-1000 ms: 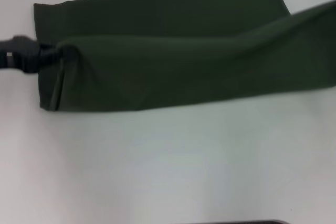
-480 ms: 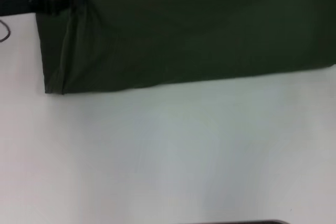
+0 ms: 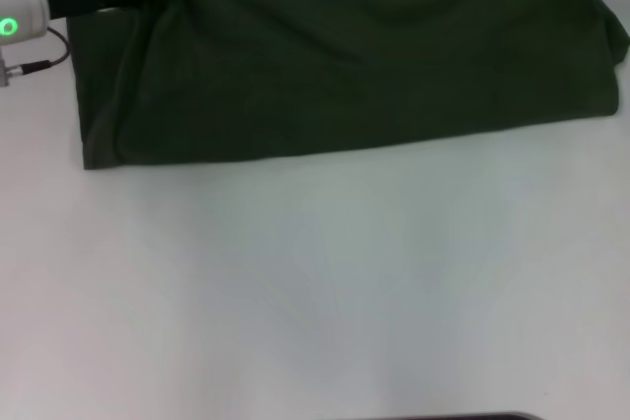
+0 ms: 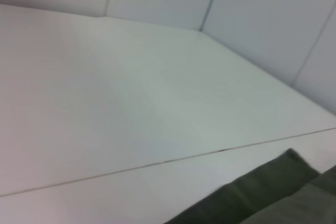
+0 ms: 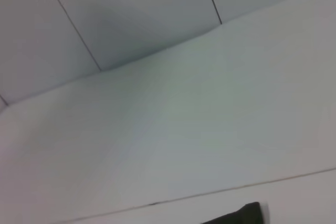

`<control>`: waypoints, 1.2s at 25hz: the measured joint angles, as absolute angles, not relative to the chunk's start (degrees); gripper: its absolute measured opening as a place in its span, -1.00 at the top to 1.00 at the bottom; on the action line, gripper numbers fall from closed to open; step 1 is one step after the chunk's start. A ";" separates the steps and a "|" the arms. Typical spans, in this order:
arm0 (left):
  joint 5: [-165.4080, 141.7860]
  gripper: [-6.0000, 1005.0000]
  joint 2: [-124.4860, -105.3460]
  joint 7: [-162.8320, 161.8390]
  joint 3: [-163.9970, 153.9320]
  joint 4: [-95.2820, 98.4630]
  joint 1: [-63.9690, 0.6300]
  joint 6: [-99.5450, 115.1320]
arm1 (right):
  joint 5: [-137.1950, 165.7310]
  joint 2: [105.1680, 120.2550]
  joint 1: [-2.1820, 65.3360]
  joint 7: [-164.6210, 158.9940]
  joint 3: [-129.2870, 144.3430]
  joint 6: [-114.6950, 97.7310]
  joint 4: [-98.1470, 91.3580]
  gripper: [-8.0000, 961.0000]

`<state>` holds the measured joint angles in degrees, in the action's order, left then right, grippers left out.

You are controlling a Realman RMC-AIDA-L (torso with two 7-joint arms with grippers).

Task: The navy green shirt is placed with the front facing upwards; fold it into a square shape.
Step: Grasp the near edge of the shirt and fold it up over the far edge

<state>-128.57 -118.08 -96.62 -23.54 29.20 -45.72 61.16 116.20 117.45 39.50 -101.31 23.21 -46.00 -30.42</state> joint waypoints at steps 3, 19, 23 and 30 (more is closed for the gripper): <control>-128.57 0.90 -118.98 -96.58 -23.98 29.18 -46.18 58.43 | 116.19 118.74 40.67 -101.24 25.52 -42.15 -30.46 0.94; -126.33 0.88 -120.03 -96.04 -23.99 28.18 -45.80 49.84 | 114.17 119.10 41.59 -101.99 26.77 -38.56 -30.65 0.94; -126.30 0.88 -120.14 -95.77 -24.00 27.95 -45.72 48.49 | 113.89 118.95 41.51 -102.01 26.82 -38.43 -30.34 0.94; -126.28 0.87 -120.66 -95.06 -23.99 27.95 -45.62 47.55 | 113.88 119.29 41.78 -101.35 26.94 -37.38 -30.21 0.86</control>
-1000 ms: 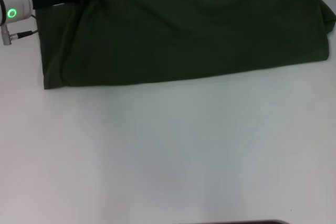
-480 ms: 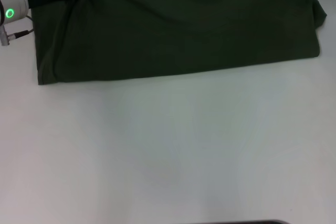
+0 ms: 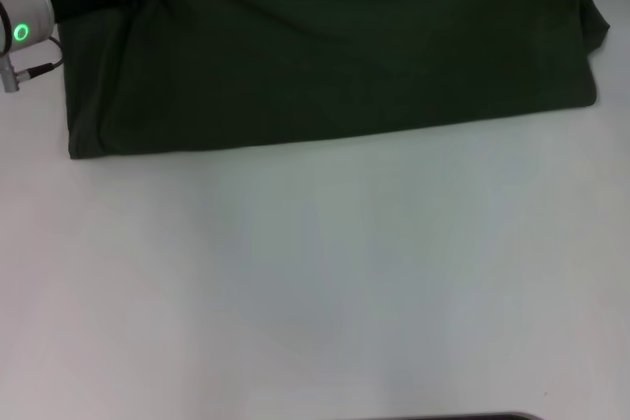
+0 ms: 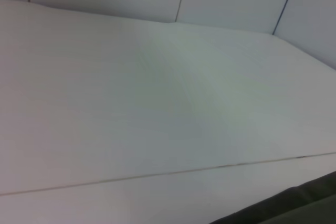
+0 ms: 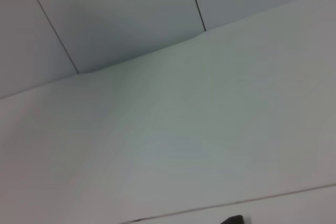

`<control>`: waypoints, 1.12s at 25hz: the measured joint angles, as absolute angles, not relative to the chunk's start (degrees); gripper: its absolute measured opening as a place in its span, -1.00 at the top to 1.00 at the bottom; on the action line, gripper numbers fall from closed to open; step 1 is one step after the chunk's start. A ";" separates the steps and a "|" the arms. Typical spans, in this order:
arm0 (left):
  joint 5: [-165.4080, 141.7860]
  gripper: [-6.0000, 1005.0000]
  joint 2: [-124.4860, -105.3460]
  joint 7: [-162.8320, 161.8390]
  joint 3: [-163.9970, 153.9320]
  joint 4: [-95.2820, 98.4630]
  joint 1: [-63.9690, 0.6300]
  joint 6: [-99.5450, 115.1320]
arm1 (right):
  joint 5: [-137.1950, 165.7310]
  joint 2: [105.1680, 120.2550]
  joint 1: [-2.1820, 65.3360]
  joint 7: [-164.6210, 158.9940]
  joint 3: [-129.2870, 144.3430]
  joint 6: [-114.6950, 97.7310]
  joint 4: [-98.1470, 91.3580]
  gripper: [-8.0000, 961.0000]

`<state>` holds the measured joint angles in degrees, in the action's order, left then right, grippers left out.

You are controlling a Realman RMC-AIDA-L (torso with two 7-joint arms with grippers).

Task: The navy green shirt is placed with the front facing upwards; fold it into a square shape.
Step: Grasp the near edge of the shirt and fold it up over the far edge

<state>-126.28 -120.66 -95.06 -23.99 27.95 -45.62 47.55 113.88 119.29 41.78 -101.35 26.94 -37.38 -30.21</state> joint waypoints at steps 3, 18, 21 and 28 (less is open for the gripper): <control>-126.23 0.87 -121.43 -94.71 -23.99 27.95 -45.61 45.54 | 113.89 119.33 42.06 -100.41 27.28 -36.86 -29.60 0.82; -123.34 0.20 -124.12 -91.43 -24.88 26.25 -44.90 32.01 | 113.28 119.53 43.15 -98.27 30.81 -32.46 -26.84 0.14; -121.09 -0.05 -124.12 -91.39 -24.87 26.82 -44.32 31.08 | 111.45 119.51 42.69 -98.26 30.96 -32.42 -27.26 -0.11; -118.80 -0.43 -124.06 -89.91 -24.96 27.84 -43.62 30.83 | 110.18 119.44 42.31 -98.20 30.90 -32.42 -28.03 -0.45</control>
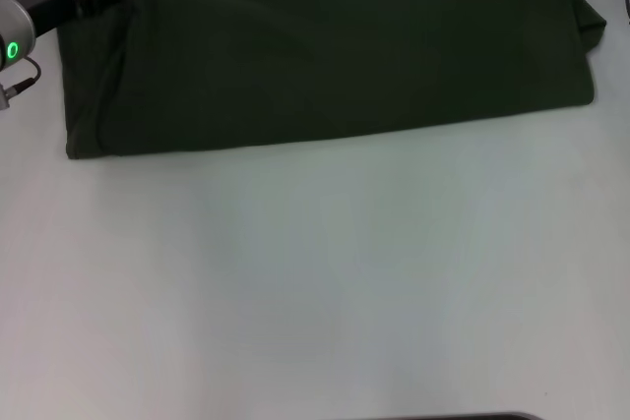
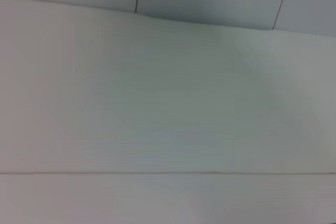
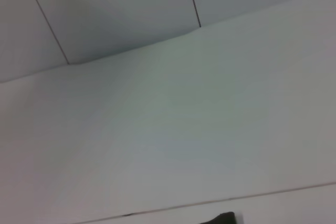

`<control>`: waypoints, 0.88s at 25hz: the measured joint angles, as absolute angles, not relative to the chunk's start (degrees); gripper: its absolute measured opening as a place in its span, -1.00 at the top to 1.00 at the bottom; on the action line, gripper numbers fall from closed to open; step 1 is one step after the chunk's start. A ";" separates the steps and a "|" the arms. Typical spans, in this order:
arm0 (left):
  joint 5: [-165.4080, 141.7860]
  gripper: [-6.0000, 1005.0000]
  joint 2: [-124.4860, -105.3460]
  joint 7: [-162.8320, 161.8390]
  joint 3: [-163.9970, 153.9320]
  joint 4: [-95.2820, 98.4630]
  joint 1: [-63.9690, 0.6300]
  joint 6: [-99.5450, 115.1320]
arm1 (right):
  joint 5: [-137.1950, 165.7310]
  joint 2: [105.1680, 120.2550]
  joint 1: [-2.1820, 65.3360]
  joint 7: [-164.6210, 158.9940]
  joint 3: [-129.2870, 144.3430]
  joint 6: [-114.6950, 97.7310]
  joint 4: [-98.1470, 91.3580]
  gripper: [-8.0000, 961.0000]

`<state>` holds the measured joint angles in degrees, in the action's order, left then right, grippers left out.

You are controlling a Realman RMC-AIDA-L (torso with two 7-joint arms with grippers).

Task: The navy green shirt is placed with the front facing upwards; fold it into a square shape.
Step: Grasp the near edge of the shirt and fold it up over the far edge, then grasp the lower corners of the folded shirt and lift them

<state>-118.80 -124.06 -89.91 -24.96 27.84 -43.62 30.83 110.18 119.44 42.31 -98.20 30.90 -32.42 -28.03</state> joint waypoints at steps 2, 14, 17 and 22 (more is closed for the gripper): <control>-118.70 -0.55 -124.07 -89.83 -24.97 28.05 -43.54 30.79 | 109.83 119.48 42.20 -98.17 30.54 -32.42 -28.23 -0.51; -118.64 -0.84 -123.46 -92.32 -30.11 36.80 -37.14 53.64 | 95.11 118.27 33.85 -87.39 30.40 -47.78 -30.13 -0.62; -118.68 -0.84 -122.89 -96.62 -35.92 42.69 -33.24 61.52 | 95.01 117.11 31.37 -87.72 30.48 -53.56 -30.75 -0.62; -118.68 -0.84 -122.61 -97.14 -37.41 45.90 -30.63 67.24 | 95.21 115.19 27.56 -89.34 30.70 -61.18 -31.12 -0.62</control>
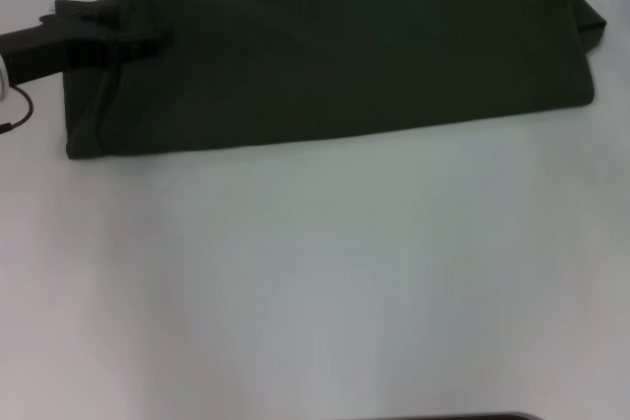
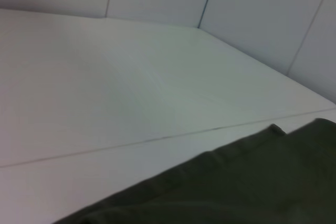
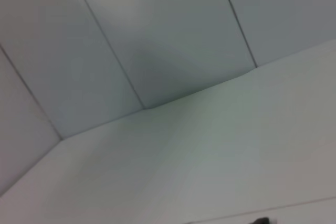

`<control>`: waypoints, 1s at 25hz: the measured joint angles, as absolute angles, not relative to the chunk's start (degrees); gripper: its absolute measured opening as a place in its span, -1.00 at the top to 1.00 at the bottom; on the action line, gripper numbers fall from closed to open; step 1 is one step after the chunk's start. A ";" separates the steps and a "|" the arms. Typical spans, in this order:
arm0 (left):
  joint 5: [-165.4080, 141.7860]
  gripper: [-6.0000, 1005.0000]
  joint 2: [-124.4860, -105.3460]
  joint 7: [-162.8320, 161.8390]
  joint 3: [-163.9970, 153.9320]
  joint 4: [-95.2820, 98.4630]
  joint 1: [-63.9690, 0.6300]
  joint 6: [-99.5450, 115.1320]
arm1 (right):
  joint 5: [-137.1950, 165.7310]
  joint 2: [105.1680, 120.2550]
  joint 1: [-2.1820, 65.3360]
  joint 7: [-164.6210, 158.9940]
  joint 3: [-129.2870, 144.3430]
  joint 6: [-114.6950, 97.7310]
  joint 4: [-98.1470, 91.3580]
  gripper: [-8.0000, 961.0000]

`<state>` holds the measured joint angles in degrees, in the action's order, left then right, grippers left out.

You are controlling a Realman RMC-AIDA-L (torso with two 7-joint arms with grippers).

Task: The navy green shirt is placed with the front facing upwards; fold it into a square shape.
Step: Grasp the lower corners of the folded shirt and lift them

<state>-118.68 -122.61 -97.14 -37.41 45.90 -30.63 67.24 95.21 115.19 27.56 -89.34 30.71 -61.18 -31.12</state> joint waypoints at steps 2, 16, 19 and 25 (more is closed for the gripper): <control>-118.68 -0.84 -122.65 -96.90 -37.43 46.51 -29.91 67.68 | 95.30 114.55 26.27 -89.82 30.89 -63.48 -31.12 -0.62; -118.82 -0.83 -122.03 -96.83 -37.56 47.83 -27.25 69.67 | 106.49 112.26 22.73 -97.47 30.61 -71.99 -35.16 -0.61; -119.26 -0.83 -121.82 -97.11 -37.58 47.87 -27.20 71.51 | 110.78 112.09 23.00 -103.21 30.55 -71.31 -37.62 -0.60; -119.18 -0.83 -122.10 -96.88 -37.50 48.03 -27.15 74.13 | 113.86 111.15 23.40 -111.64 30.67 -71.26 -40.07 -0.58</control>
